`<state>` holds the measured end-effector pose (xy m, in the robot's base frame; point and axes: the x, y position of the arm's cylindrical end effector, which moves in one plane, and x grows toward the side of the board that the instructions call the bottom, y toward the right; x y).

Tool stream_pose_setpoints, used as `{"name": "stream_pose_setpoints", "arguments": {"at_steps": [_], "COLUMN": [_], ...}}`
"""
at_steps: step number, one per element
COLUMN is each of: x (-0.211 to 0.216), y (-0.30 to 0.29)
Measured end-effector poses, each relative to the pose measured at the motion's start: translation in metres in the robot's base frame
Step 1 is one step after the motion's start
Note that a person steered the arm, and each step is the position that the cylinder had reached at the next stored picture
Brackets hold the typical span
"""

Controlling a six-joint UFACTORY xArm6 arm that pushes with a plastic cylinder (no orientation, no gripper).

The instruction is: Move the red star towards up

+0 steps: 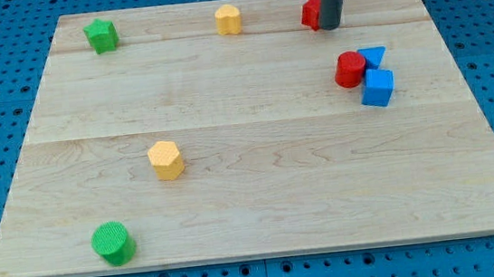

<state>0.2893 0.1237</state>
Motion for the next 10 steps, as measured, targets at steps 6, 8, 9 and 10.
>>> {"name": "stream_pose_setpoints", "arguments": {"at_steps": [6,8,9,10], "x": [-0.045,0.025,-0.001,-0.01], "y": [0.023,0.022,0.082,0.119]}}
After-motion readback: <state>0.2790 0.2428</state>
